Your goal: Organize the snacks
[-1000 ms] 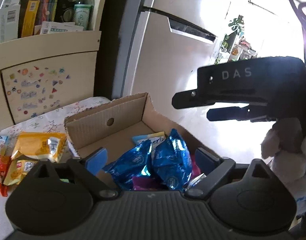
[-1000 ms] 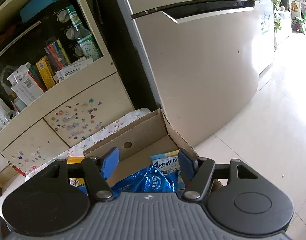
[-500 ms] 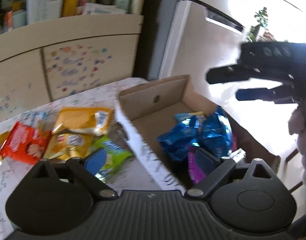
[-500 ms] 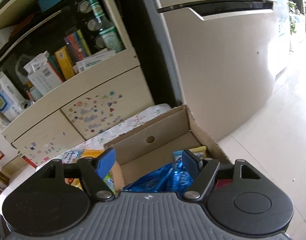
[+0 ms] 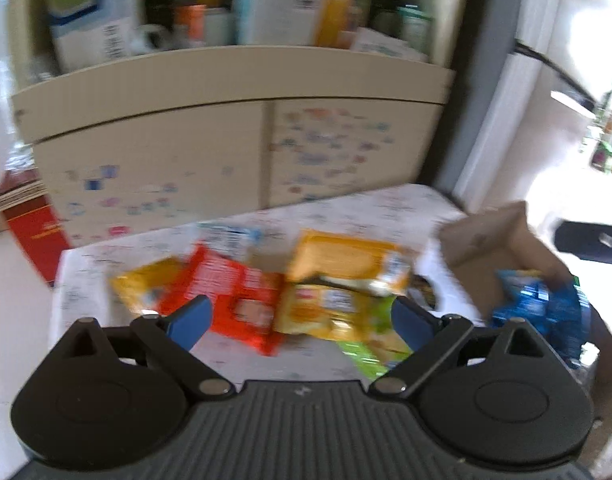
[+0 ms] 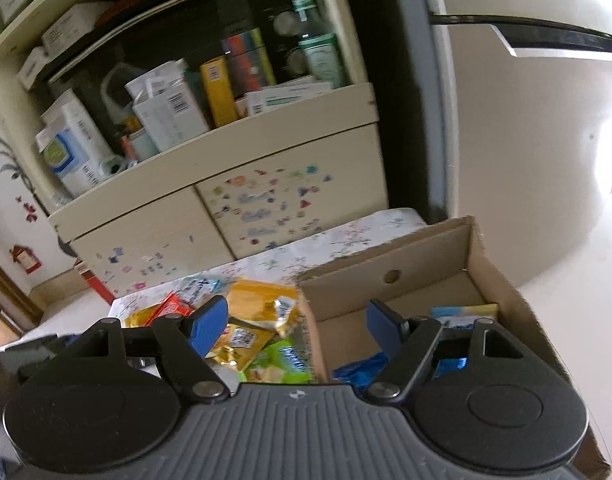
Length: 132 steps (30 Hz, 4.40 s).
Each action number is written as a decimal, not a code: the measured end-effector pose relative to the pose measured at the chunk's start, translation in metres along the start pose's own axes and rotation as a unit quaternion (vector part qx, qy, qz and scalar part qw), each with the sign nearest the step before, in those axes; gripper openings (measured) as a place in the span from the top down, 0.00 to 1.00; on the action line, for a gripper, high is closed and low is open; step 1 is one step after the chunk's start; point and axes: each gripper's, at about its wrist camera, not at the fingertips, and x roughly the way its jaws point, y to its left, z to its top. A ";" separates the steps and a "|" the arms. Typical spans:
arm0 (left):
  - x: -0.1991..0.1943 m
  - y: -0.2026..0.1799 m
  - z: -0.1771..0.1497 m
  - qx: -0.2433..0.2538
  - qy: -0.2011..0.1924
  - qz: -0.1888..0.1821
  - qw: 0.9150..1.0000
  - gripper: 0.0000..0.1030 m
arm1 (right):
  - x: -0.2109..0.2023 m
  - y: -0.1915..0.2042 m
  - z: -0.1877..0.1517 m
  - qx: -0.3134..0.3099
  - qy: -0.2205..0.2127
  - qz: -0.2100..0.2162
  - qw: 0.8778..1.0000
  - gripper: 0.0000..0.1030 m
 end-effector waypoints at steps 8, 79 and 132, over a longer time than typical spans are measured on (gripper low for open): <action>0.022 0.044 0.010 -0.045 0.004 0.042 0.998 0.07 | 0.018 0.025 -0.006 -0.034 0.015 0.020 0.999 0.21; 0.112 -0.073 -0.042 0.280 0.058 -0.212 0.935 0.39 | 0.043 0.010 -0.008 0.102 0.082 0.031 0.991 0.15; 0.065 0.071 -0.071 0.026 0.118 0.034 0.992 0.00 | 0.161 0.095 -0.063 -0.248 0.138 0.009 0.959 0.49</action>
